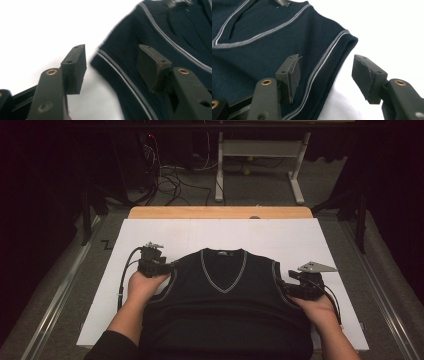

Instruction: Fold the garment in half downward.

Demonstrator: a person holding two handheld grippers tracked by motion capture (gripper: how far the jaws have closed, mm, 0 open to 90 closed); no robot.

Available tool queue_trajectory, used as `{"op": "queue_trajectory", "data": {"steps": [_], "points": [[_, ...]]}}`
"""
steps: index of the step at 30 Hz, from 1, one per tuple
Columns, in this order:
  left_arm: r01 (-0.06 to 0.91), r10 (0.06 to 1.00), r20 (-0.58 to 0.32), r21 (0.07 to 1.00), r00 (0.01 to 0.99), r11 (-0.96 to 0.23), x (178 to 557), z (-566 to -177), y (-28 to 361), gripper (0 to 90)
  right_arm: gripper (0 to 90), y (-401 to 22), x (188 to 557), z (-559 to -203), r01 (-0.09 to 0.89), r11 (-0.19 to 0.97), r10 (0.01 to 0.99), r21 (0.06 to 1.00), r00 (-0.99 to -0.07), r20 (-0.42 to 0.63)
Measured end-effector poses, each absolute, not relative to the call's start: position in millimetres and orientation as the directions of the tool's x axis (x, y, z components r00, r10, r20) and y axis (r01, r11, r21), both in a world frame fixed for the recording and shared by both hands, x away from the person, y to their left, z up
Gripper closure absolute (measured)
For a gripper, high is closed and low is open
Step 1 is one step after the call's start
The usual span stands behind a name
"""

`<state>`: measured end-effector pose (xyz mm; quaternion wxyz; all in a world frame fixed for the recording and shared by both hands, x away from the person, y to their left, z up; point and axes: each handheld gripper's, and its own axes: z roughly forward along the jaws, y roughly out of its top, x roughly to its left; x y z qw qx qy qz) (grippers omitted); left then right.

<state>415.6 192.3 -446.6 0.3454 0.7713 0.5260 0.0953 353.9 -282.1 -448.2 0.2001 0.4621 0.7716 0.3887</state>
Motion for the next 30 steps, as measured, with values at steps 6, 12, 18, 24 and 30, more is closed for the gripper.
{"op": "queue_trajectory", "data": {"steps": [6,12,18,24,30], "points": [[0.793,0.880,-0.233,0.568,0.413,-0.222,434.9,-461.7,189.3,38.7,38.1,-279.6,371.6,-445.1,0.569,0.260,0.880,0.780,-0.472,0.051],[0.778,0.861,-0.239,0.578,0.449,-0.245,433.5,-464.0,183.6,38.6,37.9,-277.5,388.4,-447.0,0.595,0.255,0.894,0.762,-0.446,0.049],[0.770,0.878,-0.177,0.578,0.444,-0.272,429.3,-464.4,176.4,46.1,37.8,-268.4,409.1,-449.2,0.625,0.279,0.901,0.729,-0.434,0.027],[0.768,0.879,-0.180,0.582,0.442,-0.267,426.5,-465.0,175.6,55.5,37.8,-262.0,419.3,-451.7,0.644,0.284,0.904,0.710,-0.427,0.025],[0.762,0.866,-0.206,0.592,0.455,-0.260,424.6,-466.5,175.7,67.1,38.5,-259.0,428.6,-458.5,0.679,0.280,0.914,0.679,-0.404,0.027]]}}
